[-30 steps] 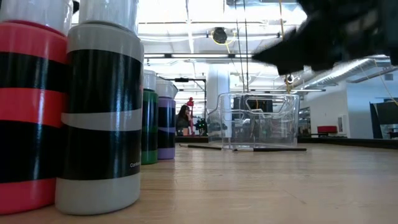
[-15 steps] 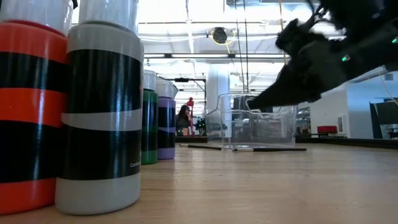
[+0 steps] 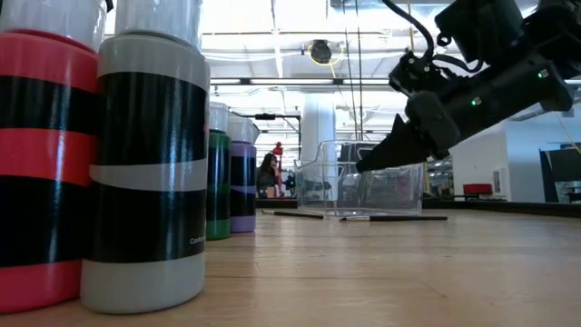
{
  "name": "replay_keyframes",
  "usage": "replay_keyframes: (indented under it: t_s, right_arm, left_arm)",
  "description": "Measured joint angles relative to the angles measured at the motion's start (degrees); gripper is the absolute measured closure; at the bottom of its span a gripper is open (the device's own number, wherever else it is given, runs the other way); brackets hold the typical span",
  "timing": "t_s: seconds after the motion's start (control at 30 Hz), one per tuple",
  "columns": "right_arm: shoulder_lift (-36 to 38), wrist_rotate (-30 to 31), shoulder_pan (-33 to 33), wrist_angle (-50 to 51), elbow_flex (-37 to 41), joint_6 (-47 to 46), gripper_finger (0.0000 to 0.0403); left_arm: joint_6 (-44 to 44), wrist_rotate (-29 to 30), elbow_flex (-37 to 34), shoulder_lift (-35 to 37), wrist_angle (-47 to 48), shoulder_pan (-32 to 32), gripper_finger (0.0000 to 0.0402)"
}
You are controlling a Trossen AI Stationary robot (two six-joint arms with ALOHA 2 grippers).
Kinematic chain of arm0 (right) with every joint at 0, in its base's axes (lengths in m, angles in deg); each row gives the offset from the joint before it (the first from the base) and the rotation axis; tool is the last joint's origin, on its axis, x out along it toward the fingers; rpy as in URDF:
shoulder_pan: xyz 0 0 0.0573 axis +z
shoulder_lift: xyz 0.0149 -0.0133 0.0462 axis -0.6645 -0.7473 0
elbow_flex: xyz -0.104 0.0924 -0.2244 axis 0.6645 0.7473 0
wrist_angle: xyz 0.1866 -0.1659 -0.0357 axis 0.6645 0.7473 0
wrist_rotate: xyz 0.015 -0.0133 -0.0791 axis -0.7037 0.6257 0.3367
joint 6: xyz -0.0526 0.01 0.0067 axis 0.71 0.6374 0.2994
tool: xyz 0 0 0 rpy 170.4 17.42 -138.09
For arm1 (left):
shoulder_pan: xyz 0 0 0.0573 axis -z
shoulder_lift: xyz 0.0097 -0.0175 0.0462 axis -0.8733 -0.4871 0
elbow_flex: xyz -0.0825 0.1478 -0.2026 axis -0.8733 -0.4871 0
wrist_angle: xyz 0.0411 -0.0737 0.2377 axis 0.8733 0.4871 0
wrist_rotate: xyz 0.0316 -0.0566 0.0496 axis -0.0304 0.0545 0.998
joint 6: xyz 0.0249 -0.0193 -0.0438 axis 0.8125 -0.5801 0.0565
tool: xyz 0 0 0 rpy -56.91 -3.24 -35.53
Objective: Pick & Place Paint Supplies
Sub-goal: Put the silver paintbrush into the green cup
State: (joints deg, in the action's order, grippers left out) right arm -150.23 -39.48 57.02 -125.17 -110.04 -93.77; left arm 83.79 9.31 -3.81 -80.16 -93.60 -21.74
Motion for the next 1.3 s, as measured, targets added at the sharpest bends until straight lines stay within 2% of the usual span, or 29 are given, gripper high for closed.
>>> replay_keyframes:
  t_s: [0.37, 0.53, 0.63, 0.73, 0.9, 0.97, 1.13, 1.3]
  right_arm:
    - [0.00, -2.26, -4.19, -1.86, -0.04, 5.86, 0.0403]
    - [0.08, -11.03, -4.26, -1.95, -1.70, 7.12, 0.0403]
    - [0.31, -10.90, -1.50, 0.17, -5.86, 11.69, 0.0403]
    - [0.38, -7.55, 0.16, 9.88, -11.95, 13.04, 0.0403]
    - [1.75, -6.58, 1.18, 41.55, -24.36, 5.72, 0.0403]
    - [1.68, -6.18, 2.19, 51.74, -26.96, 1.84, 0.0403]
    - [1.64, -4.98, 5.23, 61.34, -27.89, -7.20, 0.0403]
    - [1.57, -5.03, 5.09, 71.13, -27.85, -18.03, 0.0396]
  left_arm:
    - [0.01, 0.02, 0.00, 0.00, 0.00, 0.00, 0.0399]
    - [0.03, 0.02, 0.00, 0.00, 0.19, 0.00, 0.0390]
    - [0.05, 0.02, 0.00, 0.00, 0.42, -0.02, 0.0386]
    - [0.23, 0.02, 0.00, 0.00, 0.47, -0.02, 0.0392]
    - [-0.34, 0.01, 0.00, 0.00, 1.21, -0.02, 0.0397]
    - [-0.34, 0.02, 0.00, 0.00, 1.74, -0.02, 0.0391]
    - [-0.34, 0.04, 0.00, 0.00, 2.24, -0.03, 0.0384]
    - [-0.34, 0.04, 0.00, 0.00, 2.21, -0.04, 0.0398]
